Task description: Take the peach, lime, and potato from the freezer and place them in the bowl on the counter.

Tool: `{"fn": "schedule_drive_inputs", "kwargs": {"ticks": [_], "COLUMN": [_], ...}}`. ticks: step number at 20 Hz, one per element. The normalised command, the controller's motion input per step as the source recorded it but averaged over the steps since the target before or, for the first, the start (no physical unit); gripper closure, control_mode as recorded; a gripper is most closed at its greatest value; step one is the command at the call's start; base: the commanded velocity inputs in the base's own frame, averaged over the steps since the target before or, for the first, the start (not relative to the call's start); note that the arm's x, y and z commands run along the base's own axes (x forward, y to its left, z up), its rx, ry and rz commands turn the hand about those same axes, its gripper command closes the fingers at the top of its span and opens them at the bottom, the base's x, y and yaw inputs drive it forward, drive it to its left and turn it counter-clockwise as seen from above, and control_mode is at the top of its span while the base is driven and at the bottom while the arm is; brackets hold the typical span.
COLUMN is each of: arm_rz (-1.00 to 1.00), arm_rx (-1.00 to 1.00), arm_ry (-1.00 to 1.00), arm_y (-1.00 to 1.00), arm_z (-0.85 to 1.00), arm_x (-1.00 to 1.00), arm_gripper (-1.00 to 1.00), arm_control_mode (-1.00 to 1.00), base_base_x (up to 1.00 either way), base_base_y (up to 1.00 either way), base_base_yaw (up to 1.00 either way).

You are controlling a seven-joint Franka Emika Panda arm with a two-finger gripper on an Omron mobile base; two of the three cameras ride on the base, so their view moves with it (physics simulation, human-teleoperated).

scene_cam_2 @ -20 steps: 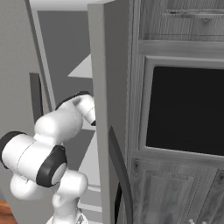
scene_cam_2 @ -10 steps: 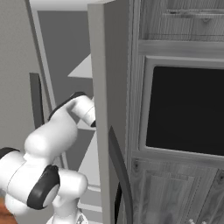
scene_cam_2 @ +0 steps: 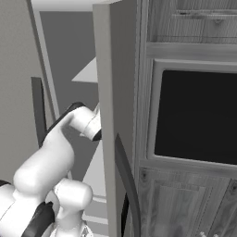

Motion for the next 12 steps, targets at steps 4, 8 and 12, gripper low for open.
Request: {"fn": "schedule_drive_inputs", "kwargs": {"ticks": [4, 8, 12], "arm_rz": [0.0, 0.0, 0.0], "arm_rx": [0.0, 0.0, 0.0], "arm_ry": [0.0, 0.0, 0.0], "arm_y": [0.11, 0.03, 0.02], "arm_z": [0.06, 0.13, 0.03], "arm_x": [-0.36, -0.31, -0.37], "arm_gripper": [1.0, 1.0, 1.0], "arm_control_mode": [-1.0, -1.0, -1.0], "base_base_x": [0.0, 0.0, 0.0], "base_base_y": [0.0, 0.0, 0.0], "base_base_yaw": [0.0, 0.0, 0.0]}}
